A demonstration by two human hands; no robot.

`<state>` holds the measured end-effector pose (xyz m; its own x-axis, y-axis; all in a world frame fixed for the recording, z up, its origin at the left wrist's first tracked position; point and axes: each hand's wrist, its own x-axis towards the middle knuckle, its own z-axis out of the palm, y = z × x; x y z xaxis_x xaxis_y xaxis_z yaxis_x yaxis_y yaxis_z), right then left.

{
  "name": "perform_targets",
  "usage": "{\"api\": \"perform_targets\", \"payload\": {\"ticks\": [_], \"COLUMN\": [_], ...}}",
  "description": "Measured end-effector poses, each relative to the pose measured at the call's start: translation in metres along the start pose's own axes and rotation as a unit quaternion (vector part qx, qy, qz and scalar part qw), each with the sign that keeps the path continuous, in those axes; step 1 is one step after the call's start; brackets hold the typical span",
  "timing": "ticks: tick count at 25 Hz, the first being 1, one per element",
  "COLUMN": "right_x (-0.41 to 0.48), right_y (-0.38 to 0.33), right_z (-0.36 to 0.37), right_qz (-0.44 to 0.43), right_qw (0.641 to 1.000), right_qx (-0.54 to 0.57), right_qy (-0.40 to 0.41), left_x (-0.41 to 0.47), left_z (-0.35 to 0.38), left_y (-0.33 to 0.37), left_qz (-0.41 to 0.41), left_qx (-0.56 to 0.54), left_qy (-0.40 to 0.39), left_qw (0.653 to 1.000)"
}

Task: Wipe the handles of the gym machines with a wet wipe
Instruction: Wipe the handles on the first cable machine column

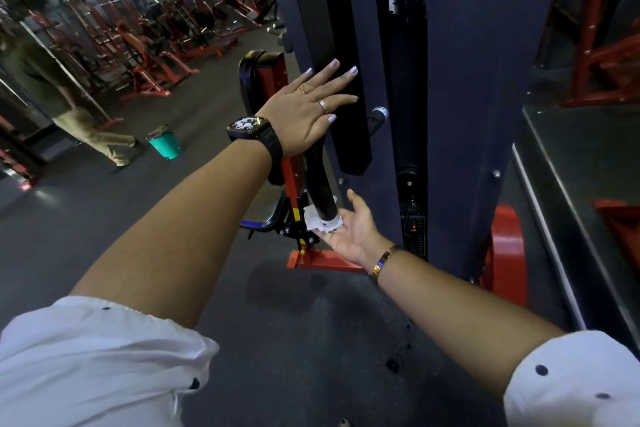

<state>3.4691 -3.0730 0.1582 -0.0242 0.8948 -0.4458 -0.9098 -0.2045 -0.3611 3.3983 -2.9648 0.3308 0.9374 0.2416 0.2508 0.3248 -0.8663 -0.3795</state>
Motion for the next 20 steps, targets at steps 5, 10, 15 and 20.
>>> {"api": "perform_targets", "payload": {"ticks": [5, 10, 15, 20], "right_x": [-0.005, -0.030, -0.030, -0.007], "right_y": [-0.008, -0.031, -0.021, 0.015], "right_z": [-0.003, 0.047, 0.075, -0.016], "right_qz": [-0.075, -0.223, -0.414, -0.665], "right_qw": [0.979, 0.920, 0.823, 0.427], "right_qx": [-0.184, -0.320, -0.380, -0.612], "right_qy": [0.049, 0.045, 0.079, 0.020], "left_x": [0.000, 0.002, 0.002, 0.001], "left_z": [0.001, 0.003, 0.003, 0.002], "left_y": [0.002, 0.002, 0.001, 0.001], "left_qz": [0.001, 0.004, 0.005, 0.005], "left_qx": [-0.025, -0.031, -0.022, -0.035], "left_qy": [0.015, 0.021, 0.022, 0.024], "left_qw": [1.000, 0.999, 0.999, 0.999]}}
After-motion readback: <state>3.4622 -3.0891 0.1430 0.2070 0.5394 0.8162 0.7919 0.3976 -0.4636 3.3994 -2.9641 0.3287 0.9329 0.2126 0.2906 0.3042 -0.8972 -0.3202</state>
